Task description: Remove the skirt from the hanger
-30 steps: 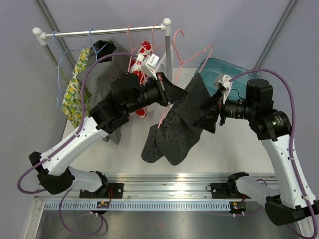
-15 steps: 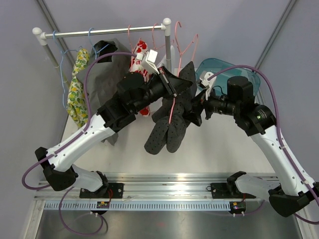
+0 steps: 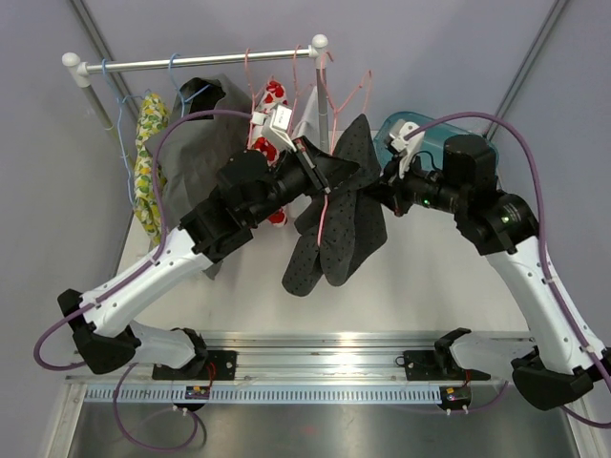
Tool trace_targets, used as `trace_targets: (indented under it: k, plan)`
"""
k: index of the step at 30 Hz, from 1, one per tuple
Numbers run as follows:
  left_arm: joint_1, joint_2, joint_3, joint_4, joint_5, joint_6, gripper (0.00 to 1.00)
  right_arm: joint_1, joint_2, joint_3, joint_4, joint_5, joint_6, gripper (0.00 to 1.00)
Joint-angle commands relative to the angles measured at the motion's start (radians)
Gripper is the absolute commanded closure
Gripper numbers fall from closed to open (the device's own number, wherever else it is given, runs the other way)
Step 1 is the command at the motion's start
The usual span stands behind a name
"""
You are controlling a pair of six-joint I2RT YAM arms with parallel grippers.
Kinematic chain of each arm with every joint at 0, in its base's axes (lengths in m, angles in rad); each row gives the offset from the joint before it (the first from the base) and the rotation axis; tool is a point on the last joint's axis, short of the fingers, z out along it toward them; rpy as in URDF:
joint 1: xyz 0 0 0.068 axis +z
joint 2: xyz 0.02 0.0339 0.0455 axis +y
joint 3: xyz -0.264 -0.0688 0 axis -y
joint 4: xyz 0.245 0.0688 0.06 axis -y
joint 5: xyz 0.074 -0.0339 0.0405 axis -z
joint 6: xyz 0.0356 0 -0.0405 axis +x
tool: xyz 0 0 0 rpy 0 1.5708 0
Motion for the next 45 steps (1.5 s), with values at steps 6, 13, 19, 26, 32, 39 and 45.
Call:
trace_targets:
  k: [6, 13, 19, 26, 32, 39, 45]
  plan:
    - [-0.006, -0.137, -0.072, -0.058, -0.013, 0.151, 1.0, -0.146, -0.059, 0.244, -0.052, 0.155, -0.029, 1.0]
    - [-0.006, -0.142, -0.06, -0.245, -0.069, 0.269, 1.0, -0.203, -0.033, 0.445, -0.114, 0.134, -0.031, 1.0]
    - [-0.004, -0.1, -0.036, -0.32, -0.086, 0.325, 1.0, -0.218, 0.027, 0.742, -0.197, 0.152, -0.016, 1.0]
    - [-0.006, -0.096, -0.029, -0.348, -0.129, 0.375, 1.0, -0.232, 0.016, 0.765, -0.209, 0.293, -0.055, 1.0]
    - [-0.006, -0.102, -0.025, -0.366, -0.091, 0.449, 1.0, -0.251, -0.01, 0.743, -0.198, 0.48, -0.12, 1.0]
    - [-0.006, -0.125, 0.023, -0.438, -0.045, 0.533, 1.0, -0.261, -0.088, 0.44, -0.148, 0.558, -0.17, 1.0]
    - [-0.006, -0.183, 0.052, -0.558, -0.082, 0.589, 1.0, -0.315, -0.108, 0.322, -0.079, 0.672, -0.219, 1.0]
